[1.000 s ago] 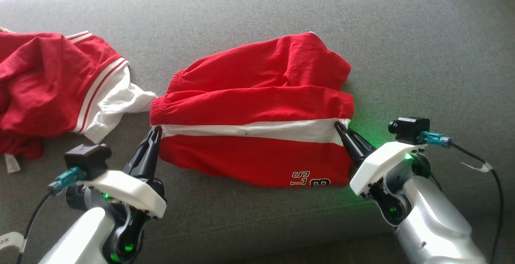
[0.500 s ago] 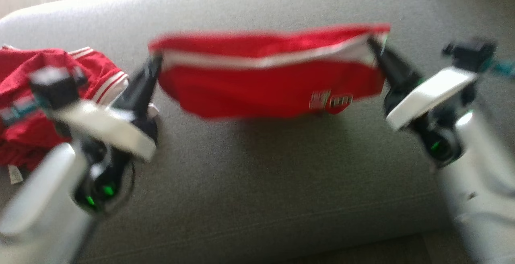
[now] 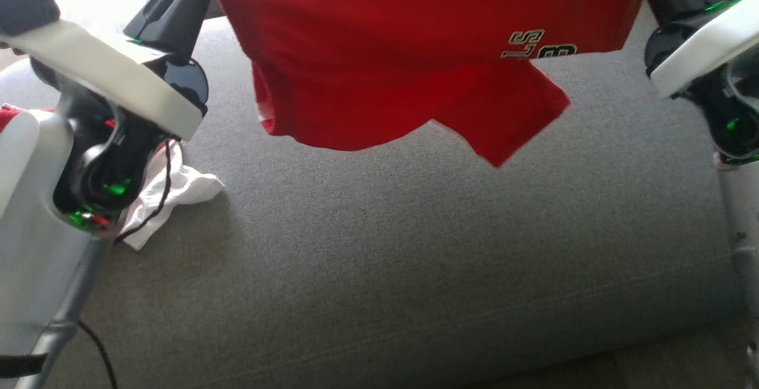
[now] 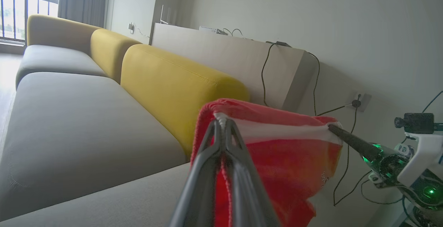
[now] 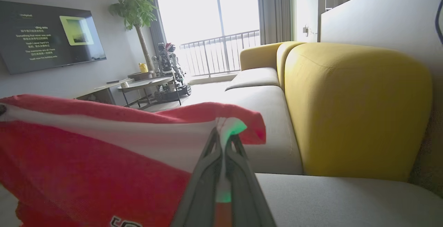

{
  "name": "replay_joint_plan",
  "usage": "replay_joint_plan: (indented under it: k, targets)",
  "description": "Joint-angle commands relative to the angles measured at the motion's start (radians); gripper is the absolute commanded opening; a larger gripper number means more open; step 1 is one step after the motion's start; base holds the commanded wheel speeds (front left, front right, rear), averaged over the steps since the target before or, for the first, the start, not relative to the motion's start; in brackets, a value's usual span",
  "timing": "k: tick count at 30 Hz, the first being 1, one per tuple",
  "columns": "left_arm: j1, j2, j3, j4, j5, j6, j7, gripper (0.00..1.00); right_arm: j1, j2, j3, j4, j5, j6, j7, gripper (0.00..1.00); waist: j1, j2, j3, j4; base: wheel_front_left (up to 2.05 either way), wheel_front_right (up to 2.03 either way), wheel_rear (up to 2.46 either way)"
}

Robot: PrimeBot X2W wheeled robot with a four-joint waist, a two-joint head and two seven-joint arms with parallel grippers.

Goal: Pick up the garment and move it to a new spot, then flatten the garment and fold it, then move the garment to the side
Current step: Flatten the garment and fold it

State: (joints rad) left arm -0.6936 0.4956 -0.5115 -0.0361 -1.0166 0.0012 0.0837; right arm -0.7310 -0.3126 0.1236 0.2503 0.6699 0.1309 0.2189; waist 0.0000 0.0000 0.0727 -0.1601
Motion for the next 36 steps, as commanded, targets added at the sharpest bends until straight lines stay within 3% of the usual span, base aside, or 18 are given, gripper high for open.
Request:
replay_joint_plan:
  k: [1, 11, 18, 23, 26, 27, 28, 29, 36]
  targets:
    - [-0.06, 0.029, 0.052, -0.02, -0.011, 0.0, 0.005, 0.0, -0.044, -0.005, -0.005, -0.037, -0.005, 0.0, 0.003, 0.0, 0.0, 0.0, -0.001, -0.001, 0.0, 0.0, 0.0]
    - [-0.11, -0.016, 0.04, 0.016, -0.052, -0.011, 0.035, 0.0, -0.094, 0.019, -0.021, -0.023, -0.046, 0.0, 0.009, 0.0, 0.0, 0.0, 0.007, -0.002, 0.0, 0.0, 0.0]
    - [-0.173, -0.053, -0.012, 0.145, -0.016, -0.052, 0.035, 0.0, -0.155, 0.057, 0.069, 0.097, -0.066, 0.0, 0.006, 0.0, 0.0, 0.0, 0.042, 0.007, 0.0, 0.0, 0.0]
    - [-0.092, -0.039, -0.037, 0.187, -0.018, -0.056, 0.034, 0.0, -0.092, 0.055, 0.143, 0.117, -0.075, 0.0, 0.006, 0.0, 0.0, 0.0, 0.081, 0.005, 0.0, 0.0, 0.0]
    - [0.051, 0.002, -0.039, 0.211, -0.011, -0.052, -0.022, 0.0, 0.031, 0.053, 0.196, 0.111, -0.121, 0.0, -0.036, 0.0, 0.0, 0.0, 0.123, 0.007, 0.0, 0.0, 0.0]
    - [0.088, 0.009, -0.038, 0.217, -0.009, -0.051, -0.043, 0.0, 0.065, 0.055, 0.202, 0.109, -0.145, 0.0, -0.055, 0.14, 0.0, 0.0, 0.132, 0.007, 0.0, 0.0, 0.0]
    - [0.125, 0.012, -0.034, 0.223, -0.013, -0.049, -0.065, 0.0, 0.099, 0.059, 0.205, 0.107, -0.175, 0.0, -0.077, 0.69, 0.0, 0.0, 0.142, 0.009, 0.0, 0.0, 0.0]
    - [0.157, 0.015, -0.032, 0.229, -0.012, -0.047, -0.085, 0.0, 0.134, 0.063, 0.206, 0.105, -0.211, 0.0, -0.097, 1.0, 0.0, 0.0, 0.151, 0.013, 0.0, 0.0, 0.0]
    - [0.297, 0.026, -0.041, 0.274, 0.043, -0.026, -0.215, 0.0, 0.385, 0.155, 0.148, -0.022, -0.493, 0.0, -0.222, 1.0, 0.0, 0.0, 0.175, 0.04, 0.0, 0.0, 0.0]
